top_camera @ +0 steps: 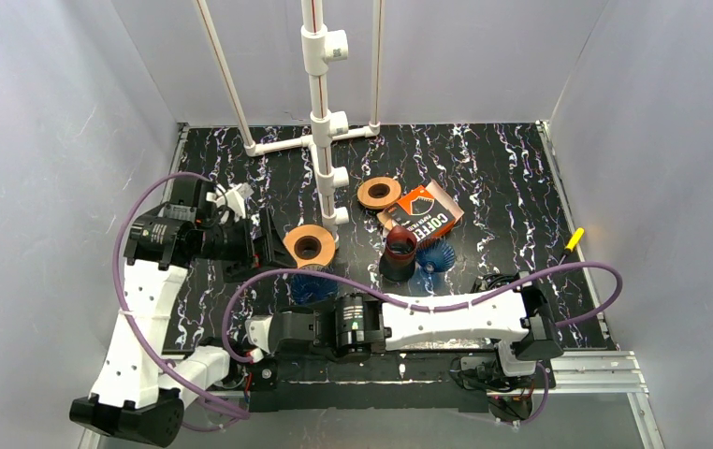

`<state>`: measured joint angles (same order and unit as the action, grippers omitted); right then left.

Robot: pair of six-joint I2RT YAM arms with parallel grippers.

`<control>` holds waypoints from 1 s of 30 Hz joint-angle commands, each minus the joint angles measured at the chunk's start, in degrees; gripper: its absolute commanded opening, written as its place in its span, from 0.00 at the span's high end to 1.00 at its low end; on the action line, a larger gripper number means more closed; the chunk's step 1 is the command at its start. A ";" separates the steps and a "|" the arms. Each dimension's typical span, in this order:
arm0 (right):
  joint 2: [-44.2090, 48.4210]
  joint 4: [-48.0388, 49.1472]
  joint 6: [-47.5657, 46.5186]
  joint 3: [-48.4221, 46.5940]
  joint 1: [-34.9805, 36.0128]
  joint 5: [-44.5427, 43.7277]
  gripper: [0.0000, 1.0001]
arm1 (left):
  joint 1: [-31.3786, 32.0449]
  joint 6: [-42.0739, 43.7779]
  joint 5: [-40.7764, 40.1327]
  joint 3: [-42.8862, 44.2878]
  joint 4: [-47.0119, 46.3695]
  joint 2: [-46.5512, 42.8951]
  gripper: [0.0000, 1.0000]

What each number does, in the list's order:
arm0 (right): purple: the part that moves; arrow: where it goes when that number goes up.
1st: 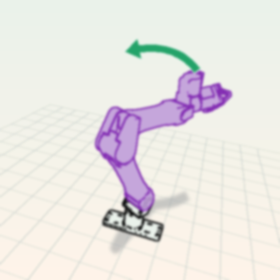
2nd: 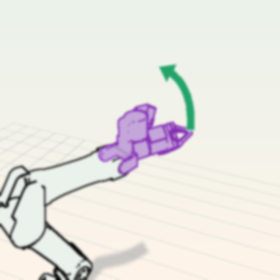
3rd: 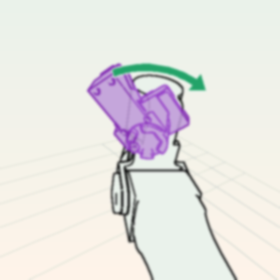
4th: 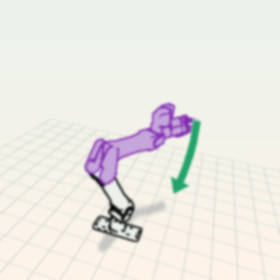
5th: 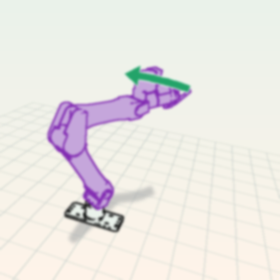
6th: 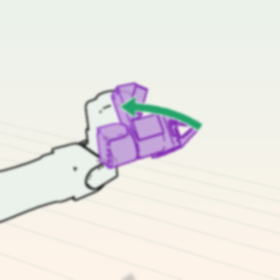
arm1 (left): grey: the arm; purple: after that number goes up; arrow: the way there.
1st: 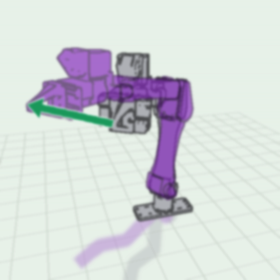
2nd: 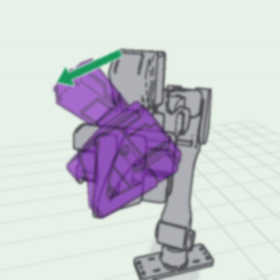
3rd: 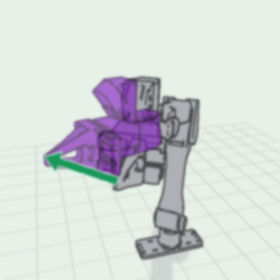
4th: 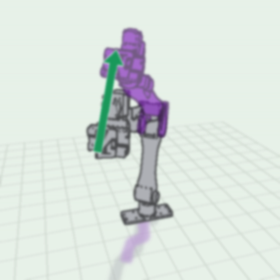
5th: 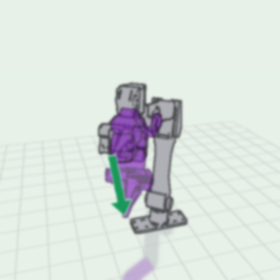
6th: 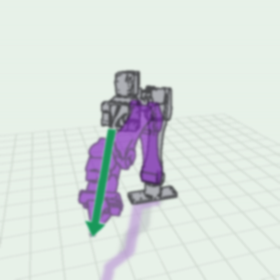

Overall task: Place the coffee filter in the dripper
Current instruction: Pick up the coffee dripper from the center of the board.

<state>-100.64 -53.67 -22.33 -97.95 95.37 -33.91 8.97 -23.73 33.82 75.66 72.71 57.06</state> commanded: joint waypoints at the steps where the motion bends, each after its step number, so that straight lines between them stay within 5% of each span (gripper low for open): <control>1: -0.32 -0.13 -2.29 -4.30 0.16 -0.47 0.99 | 4.79 3.31 -4.73 1.36 3.77 1.70 0.12; 12: -0.98 0.69 -2.88 -4.40 0.23 -1.55 0.99 | 17.43 -1.00 -13.62 -0.80 1.69 7.44 0.19; 19: -0.52 0.73 -2.96 -2.88 0.25 -2.76 0.99 | 20.46 -3.24 -13.52 -0.96 -1.99 10.01 0.48; 25: -0.68 0.99 -2.90 -2.68 0.25 -3.17 0.99 | 22.67 -3.42 -12.70 -1.03 -2.80 11.58 0.97; 30: -0.65 1.29 -2.77 -2.13 0.21 -3.50 0.99 | 23.20 -3.87 -12.91 -1.28 -3.42 10.50 1.00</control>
<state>-101.84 -55.64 -26.39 -100.25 95.24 -35.03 32.45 -23.59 17.91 74.46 70.30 69.01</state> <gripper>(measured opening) 0.056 0.064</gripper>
